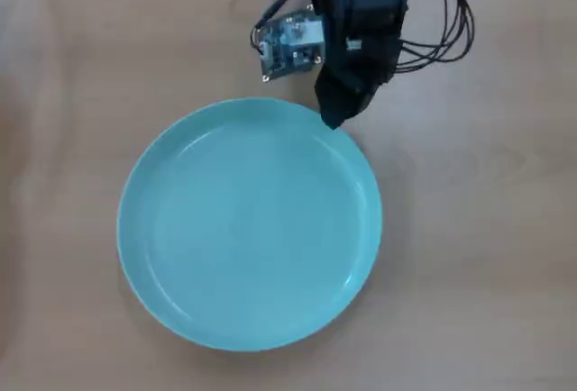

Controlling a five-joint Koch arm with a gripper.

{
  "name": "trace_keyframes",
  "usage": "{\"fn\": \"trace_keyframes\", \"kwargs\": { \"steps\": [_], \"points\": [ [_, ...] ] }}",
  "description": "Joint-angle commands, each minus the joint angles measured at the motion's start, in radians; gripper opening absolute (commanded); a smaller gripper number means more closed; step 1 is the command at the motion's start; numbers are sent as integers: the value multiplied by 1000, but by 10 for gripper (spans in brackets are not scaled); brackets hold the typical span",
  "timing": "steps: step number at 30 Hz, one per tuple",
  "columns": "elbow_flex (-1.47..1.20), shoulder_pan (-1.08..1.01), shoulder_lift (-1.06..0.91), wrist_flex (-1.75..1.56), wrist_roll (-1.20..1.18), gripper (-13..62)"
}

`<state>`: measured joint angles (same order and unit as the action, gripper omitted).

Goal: Move the green bowl from right to left

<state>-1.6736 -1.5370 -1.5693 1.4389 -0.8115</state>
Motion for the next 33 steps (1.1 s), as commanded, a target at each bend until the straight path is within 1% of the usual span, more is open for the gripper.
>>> {"fn": "trace_keyframes", "kwargs": {
  "steps": [1, 11, 22, 30, 31, 32, 33],
  "points": [
    [23, 3, -3, -66, -34, 278],
    [15, 18, 72, -187, -72, 279],
    [-123, 3, 72, -422, -72, 270],
    [-114, -17, 75, -414, -67, 268],
    [-112, -18, 75, -407, -69, 258],
    [-110, -18, 75, -396, -69, 231],
    [-110, -18, 75, -388, -71, 188]
  ]
}}
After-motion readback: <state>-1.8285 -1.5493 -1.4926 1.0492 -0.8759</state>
